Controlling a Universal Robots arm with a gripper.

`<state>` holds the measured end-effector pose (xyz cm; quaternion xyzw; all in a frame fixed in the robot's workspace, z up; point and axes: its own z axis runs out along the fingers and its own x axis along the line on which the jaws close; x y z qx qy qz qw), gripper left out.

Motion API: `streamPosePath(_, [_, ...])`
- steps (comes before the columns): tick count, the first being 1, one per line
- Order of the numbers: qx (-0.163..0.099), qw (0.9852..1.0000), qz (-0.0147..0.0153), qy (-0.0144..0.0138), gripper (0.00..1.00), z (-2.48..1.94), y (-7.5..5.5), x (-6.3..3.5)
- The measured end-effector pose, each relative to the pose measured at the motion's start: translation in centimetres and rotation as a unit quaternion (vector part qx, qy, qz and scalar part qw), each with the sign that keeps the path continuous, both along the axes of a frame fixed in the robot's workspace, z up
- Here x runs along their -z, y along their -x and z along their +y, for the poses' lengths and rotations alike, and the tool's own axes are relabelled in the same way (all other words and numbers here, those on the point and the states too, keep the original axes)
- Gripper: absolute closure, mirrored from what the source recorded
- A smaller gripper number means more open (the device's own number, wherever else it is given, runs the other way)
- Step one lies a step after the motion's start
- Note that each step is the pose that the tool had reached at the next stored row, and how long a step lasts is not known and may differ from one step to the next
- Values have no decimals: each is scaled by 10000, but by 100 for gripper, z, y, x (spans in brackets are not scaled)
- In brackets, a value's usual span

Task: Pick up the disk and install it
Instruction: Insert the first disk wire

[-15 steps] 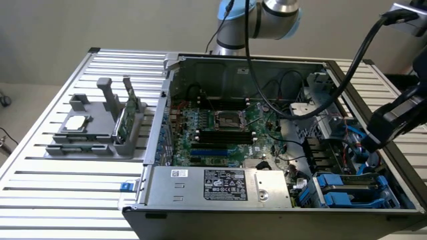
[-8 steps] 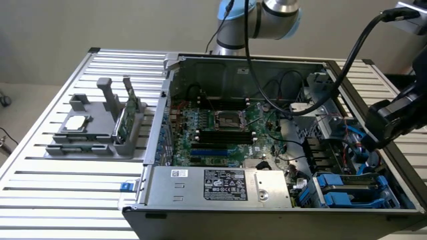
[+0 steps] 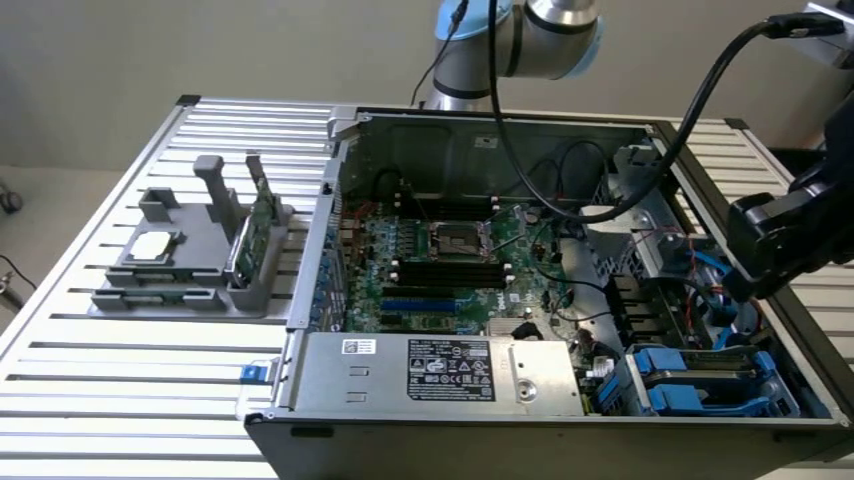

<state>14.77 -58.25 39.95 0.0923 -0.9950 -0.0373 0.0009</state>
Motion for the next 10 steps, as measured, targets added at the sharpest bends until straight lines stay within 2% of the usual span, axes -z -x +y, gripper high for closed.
streamPosePath(5, [429, 9991, 0, -4, 75, 1, 0, 3])
streamPosePath(10, [859, 9963, 0, -8, 75, 0, 0, 7])
